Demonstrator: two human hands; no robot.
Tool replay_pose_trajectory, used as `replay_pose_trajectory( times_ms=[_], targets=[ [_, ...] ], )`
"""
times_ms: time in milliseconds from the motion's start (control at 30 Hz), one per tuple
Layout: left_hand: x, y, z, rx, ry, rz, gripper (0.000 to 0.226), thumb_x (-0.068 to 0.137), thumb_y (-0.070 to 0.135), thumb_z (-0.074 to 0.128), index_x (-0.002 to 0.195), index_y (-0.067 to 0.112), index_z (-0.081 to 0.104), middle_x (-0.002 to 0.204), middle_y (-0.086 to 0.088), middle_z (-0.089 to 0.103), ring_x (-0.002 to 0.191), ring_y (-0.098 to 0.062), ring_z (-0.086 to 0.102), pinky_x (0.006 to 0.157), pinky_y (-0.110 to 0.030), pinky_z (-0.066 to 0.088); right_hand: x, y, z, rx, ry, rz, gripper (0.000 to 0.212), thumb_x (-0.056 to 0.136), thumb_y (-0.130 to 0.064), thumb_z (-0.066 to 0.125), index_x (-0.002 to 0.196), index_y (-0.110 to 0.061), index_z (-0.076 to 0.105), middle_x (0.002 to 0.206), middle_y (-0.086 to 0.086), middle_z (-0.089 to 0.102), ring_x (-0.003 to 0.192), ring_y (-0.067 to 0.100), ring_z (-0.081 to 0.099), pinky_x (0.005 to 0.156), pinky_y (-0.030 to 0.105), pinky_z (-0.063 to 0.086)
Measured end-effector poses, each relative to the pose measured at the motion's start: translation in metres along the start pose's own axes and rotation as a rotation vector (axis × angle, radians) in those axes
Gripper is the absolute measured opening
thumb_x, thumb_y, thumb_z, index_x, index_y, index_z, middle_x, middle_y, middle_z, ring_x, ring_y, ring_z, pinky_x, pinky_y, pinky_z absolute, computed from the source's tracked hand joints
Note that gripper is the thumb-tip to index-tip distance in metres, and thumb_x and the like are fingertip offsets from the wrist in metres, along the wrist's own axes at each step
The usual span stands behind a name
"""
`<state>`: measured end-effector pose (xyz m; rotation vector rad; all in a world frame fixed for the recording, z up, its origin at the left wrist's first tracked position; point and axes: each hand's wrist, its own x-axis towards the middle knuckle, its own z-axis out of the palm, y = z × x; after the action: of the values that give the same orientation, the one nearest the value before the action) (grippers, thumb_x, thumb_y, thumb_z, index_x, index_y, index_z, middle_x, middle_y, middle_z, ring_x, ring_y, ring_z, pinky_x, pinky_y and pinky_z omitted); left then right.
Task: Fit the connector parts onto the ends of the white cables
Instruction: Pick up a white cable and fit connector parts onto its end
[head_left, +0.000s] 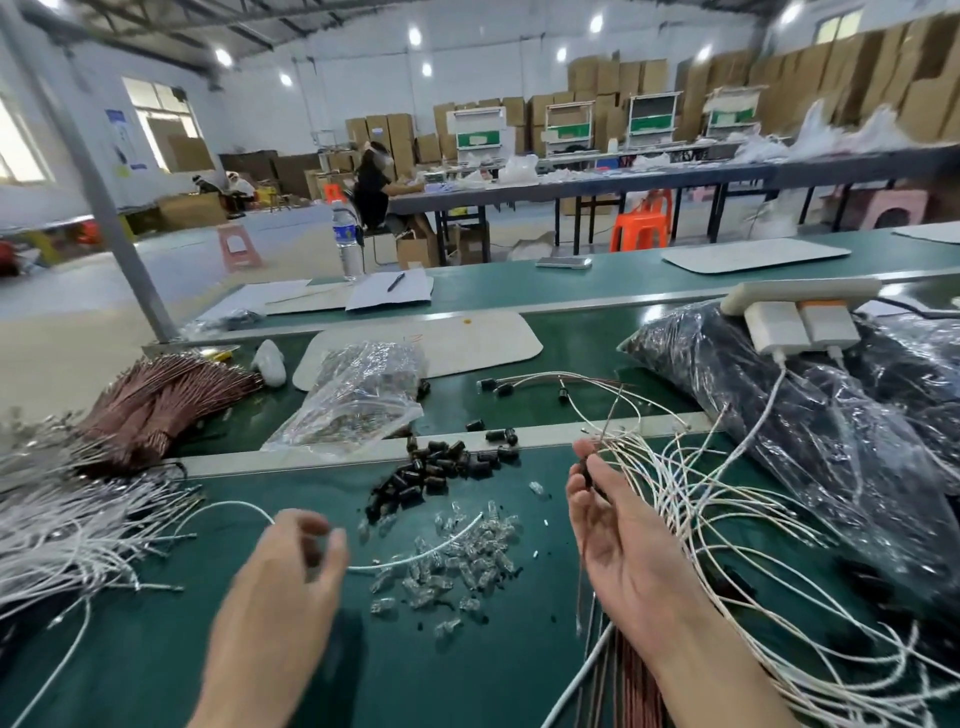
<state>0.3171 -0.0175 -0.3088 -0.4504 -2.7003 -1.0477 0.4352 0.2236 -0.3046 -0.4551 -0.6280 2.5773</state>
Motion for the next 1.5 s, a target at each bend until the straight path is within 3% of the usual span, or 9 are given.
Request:
replay_pose_trajectory(
  times_ms=[67,133,233,433,533,667,900,1100,1500],
  targets=[
    [-0.008,0.020,0.021,0.073,-0.068,0.263,0.005,0.094,0.043,0.054,0.096,0.038,0.056,0.094,0.021,0.060,0.083,0.004,0.056,0.079,-0.025,0.045,0.000,0.003,0.001,-0.049,0.001,0.016,0.032,0.084,-0.011,0.069,0.113,0.000,0.074,0.090,0.011,0.071,0.071,0.014,0.069,0.058,0.019,0.059],
    [-0.010,0.034,0.042,0.186,-0.117,0.389,0.019,0.098,0.045,0.048,0.111,0.035,0.060,0.107,0.020,0.056,0.093,0.002,0.048,0.086,-0.021,0.034,0.000,0.007,0.003,-0.108,-0.001,0.019,0.030,0.088,-0.011,0.065,0.115,0.001,0.072,0.090,0.012,0.071,0.071,0.016,0.069,0.060,0.022,0.061],
    [-0.008,0.036,0.061,0.226,-0.116,0.380,0.020,0.102,0.046,0.044,0.115,0.039,0.059,0.111,0.021,0.053,0.101,-0.002,0.046,0.090,-0.023,0.032,0.000,0.010,0.003,-0.136,0.003,0.030,0.027,0.094,-0.009,0.060,0.116,0.002,0.070,0.092,0.015,0.072,0.075,0.020,0.071,0.065,0.027,0.062],
    [-0.009,0.030,0.062,0.052,-0.040,0.461,0.006,0.092,0.026,0.068,0.092,0.030,0.064,0.086,0.022,0.058,0.079,0.000,0.049,0.074,-0.024,0.039,0.004,0.014,0.003,-0.171,0.013,0.057,0.025,0.096,-0.010,0.058,0.115,0.001,0.070,0.099,0.017,0.073,0.078,0.022,0.072,0.071,0.033,0.064],
    [-0.016,0.034,0.056,-0.188,-0.077,0.504,0.006,0.095,0.042,0.050,0.096,0.040,0.055,0.085,0.027,0.059,0.080,0.003,0.059,0.068,-0.021,0.048,0.006,0.015,0.004,-0.160,0.014,0.062,0.027,0.091,-0.011,0.062,0.114,0.000,0.070,0.100,0.016,0.074,0.077,0.021,0.072,0.068,0.031,0.063],
    [-0.023,0.035,0.055,-0.267,-0.182,0.555,0.003,0.095,0.046,0.051,0.097,0.044,0.051,0.088,0.022,0.065,0.081,-0.005,0.066,0.069,-0.025,0.053,0.005,0.019,0.005,-0.182,-0.011,0.095,0.031,0.086,-0.012,0.066,0.113,0.002,0.070,0.102,0.017,0.073,0.076,0.020,0.072,0.066,0.030,0.062],
    [-0.024,0.038,0.052,-0.226,-0.146,0.563,0.004,0.091,0.032,0.059,0.095,0.032,0.059,0.083,0.019,0.064,0.074,-0.006,0.064,0.065,-0.033,0.055,0.003,0.026,0.007,-0.244,-0.057,0.126,0.029,0.081,-0.014,0.069,0.106,0.000,0.074,0.097,0.015,0.074,0.073,0.017,0.071,0.064,0.028,0.061],
    [-0.023,0.039,0.050,-0.169,-0.094,0.566,0.019,0.085,0.016,0.075,0.092,0.027,0.061,0.078,0.020,0.062,0.066,-0.002,0.059,0.059,-0.023,0.051,0.000,0.029,0.009,-0.240,-0.088,0.143,0.027,0.078,-0.012,0.071,0.103,-0.001,0.073,0.095,0.016,0.072,0.074,0.018,0.070,0.064,0.028,0.061],
    [-0.026,0.037,0.057,-0.315,-0.116,0.423,0.013,0.090,0.032,0.063,0.084,0.036,0.053,0.087,0.023,0.063,0.068,-0.004,0.061,0.059,-0.011,0.044,0.004,0.037,0.006,-0.298,-0.109,0.094,0.016,0.077,-0.008,0.073,0.091,-0.005,0.080,0.094,0.017,0.073,0.079,0.024,0.073,0.068,0.029,0.061]
  ],
)
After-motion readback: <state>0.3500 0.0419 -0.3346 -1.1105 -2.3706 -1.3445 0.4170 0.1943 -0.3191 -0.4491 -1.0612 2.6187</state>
